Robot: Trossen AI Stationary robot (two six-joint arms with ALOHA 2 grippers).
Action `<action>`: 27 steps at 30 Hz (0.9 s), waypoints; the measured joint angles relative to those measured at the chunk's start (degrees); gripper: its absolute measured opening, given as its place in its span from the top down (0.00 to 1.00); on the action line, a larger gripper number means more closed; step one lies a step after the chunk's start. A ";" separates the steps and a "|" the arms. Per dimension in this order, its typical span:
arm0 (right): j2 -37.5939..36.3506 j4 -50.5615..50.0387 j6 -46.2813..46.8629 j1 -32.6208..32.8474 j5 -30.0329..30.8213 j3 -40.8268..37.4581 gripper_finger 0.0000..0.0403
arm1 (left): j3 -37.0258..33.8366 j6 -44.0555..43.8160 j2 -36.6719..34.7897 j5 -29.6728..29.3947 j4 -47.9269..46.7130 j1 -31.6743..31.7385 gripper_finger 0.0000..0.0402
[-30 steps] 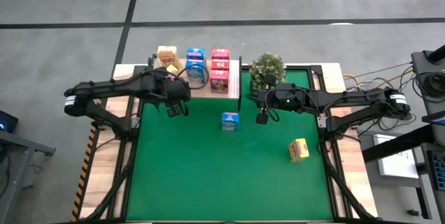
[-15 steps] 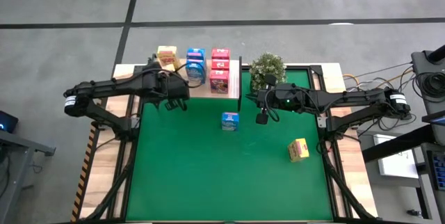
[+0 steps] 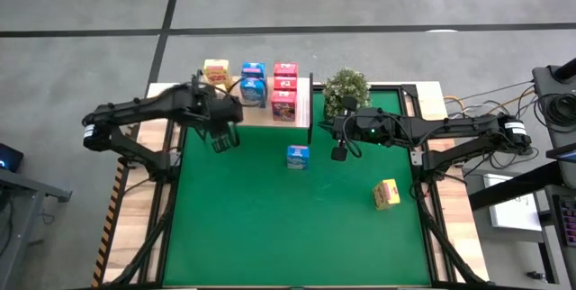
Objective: Stack cereal on shelf
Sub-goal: Put the left yellow cereal box on the shelf aligned with the other yellow cereal box
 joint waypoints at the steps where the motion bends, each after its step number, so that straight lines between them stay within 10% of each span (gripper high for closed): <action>1: 0.00 0.00 0.00 0.00 0.00 0.00 0.97 | 2.12 1.54 0.01 1.81 0.04 0.01 0.75; 10: 0.00 0.15 -0.28 0.00 0.00 0.00 0.97 | 15.41 6.88 -0.25 -0.92 -2.42 3.56 0.67; 27: 0.00 -0.02 1.48 -0.02 -0.02 -0.48 0.97 | 15.39 23.81 -0.22 4.31 -2.00 16.32 0.35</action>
